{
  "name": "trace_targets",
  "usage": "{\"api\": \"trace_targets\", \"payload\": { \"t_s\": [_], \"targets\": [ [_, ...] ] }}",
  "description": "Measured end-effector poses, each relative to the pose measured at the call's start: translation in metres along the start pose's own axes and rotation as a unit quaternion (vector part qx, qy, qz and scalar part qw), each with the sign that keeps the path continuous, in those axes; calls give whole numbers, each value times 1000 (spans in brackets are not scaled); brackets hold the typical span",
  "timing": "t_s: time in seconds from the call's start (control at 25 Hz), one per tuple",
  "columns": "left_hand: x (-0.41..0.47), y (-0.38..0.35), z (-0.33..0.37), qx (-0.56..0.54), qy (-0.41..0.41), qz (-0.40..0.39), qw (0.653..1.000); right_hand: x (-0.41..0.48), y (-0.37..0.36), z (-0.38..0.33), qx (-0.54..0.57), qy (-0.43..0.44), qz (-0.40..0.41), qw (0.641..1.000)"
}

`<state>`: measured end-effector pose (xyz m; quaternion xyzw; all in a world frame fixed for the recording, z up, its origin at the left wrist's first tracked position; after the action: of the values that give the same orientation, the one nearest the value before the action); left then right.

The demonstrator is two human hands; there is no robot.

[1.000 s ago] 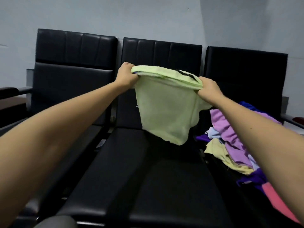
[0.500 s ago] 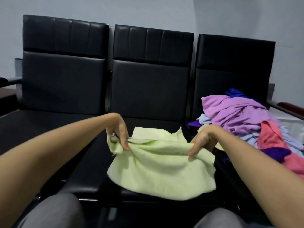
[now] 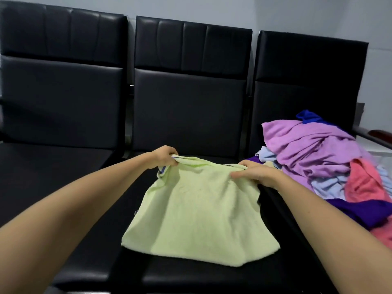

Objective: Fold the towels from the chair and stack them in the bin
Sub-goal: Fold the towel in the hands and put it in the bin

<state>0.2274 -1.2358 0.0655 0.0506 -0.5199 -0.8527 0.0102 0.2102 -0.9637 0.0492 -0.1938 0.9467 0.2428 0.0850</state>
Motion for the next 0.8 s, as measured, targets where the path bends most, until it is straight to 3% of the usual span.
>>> {"api": "trace_targets", "payload": {
  "t_s": [0.12, 0.2, 0.28, 0.44, 0.72, 0.8],
  "targets": [
    [31, -21, -17, -3, 37, 23, 999, 40, 2, -1, 47, 65, 72, 994],
    [45, -53, -32, -2, 62, -20, 998, 65, -2, 8, -32, 79, 123, 989],
    [49, -80, -43, 55, 66, -47, 995, 83, -18, 30, -154, 45, 98, 982],
    [49, -77, -51, 99, 34, 8, 995, 81, 4, 57, -276, -24, 153, 949],
    [31, -53, -70, 179, 47, -77, 980, 61, 16, 51, -293, -53, 107, 949],
    [18, -44, -71, 191, 64, -127, 971, 57, 14, 49, -229, -65, 94, 967]
  ]
}}
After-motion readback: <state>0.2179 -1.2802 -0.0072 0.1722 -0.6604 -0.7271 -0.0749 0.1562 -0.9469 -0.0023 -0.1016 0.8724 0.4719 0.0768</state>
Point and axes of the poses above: each hand's wrist, its own x-axis towards the middle knuckle, its own y-axis out of the back of the hand, z = x × y, the point moved 9 cm from there along x, towards the middle knuckle, and after that the axes turned 10 degrees about x, right-handed, at the moved point
